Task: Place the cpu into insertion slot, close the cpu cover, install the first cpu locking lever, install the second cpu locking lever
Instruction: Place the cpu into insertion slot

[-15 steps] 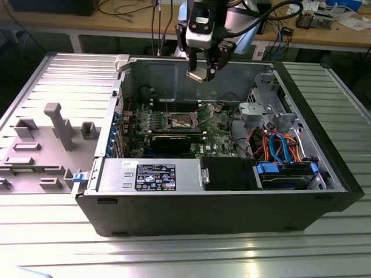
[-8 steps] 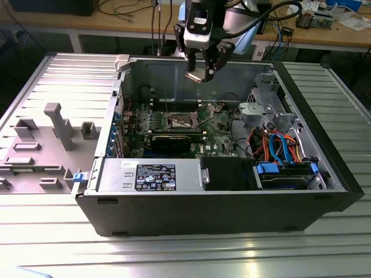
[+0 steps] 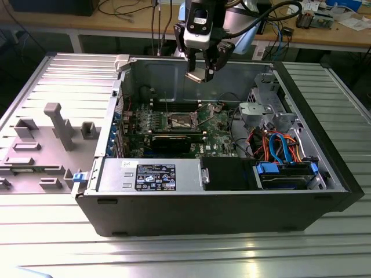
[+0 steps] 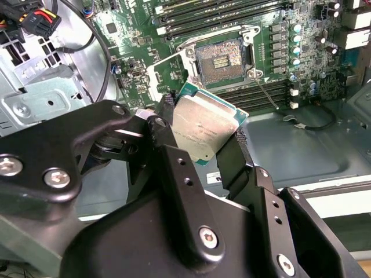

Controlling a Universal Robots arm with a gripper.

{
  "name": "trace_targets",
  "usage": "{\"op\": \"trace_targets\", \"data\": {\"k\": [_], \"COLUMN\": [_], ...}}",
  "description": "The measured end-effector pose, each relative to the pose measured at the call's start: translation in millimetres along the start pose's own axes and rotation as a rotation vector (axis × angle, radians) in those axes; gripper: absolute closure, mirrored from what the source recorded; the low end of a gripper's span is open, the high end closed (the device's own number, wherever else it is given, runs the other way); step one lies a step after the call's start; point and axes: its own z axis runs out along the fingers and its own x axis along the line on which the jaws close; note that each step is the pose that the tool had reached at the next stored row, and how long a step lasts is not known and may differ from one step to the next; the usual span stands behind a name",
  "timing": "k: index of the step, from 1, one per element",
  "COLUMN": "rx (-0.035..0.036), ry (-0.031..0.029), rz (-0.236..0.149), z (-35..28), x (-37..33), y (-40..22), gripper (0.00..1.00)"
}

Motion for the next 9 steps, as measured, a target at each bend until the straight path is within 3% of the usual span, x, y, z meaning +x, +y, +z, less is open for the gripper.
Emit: {"op": "trace_targets", "data": {"k": [6,9], "rx": [-0.0015,-0.0015], "ry": [-0.0067,-0.0067], "rz": [0.075,0.076], "z": [0.4,0.4], "x": [0.0,0.0], "y": [0.0,-0.1], "gripper": [0.46,0.46]}}
